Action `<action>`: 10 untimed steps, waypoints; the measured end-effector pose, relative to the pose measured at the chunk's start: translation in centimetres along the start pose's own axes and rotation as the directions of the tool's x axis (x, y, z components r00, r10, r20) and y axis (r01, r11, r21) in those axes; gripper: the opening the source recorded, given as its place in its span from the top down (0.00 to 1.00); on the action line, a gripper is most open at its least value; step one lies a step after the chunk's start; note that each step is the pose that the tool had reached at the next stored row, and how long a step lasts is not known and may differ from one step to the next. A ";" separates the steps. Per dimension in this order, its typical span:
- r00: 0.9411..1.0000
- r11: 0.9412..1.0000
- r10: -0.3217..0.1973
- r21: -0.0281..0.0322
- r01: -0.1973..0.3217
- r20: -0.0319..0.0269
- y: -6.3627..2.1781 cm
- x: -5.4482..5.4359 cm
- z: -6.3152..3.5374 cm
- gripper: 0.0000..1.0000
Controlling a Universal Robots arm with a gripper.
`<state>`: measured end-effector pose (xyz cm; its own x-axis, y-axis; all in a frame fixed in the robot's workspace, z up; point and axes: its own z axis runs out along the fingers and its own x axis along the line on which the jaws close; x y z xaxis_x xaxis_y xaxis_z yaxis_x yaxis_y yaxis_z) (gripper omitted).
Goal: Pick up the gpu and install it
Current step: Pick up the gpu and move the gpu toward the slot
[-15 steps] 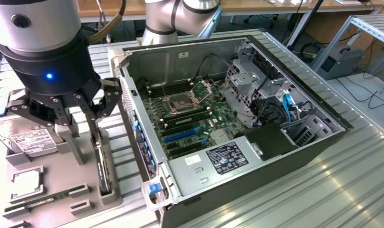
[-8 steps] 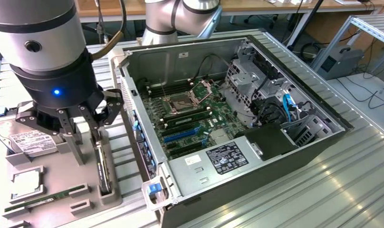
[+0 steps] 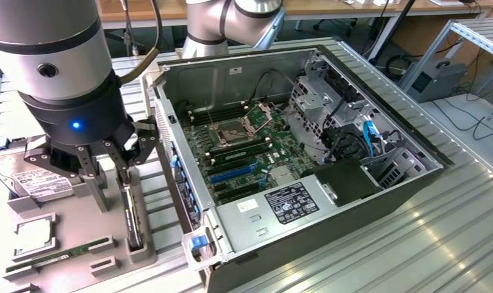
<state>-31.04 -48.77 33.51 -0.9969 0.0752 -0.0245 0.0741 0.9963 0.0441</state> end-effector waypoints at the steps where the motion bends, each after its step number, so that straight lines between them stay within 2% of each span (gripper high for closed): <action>1: 1.000 1.000 0.000 0.000 0.000 0.000 -0.01 0.0 0.25 0.64; 10: 1.000 1.000 0.000 0.000 0.000 0.000 -0.06 0.0 1.39 0.64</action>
<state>-31.04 -48.77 32.12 -0.9969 0.0752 -0.0244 0.0741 0.9963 0.0439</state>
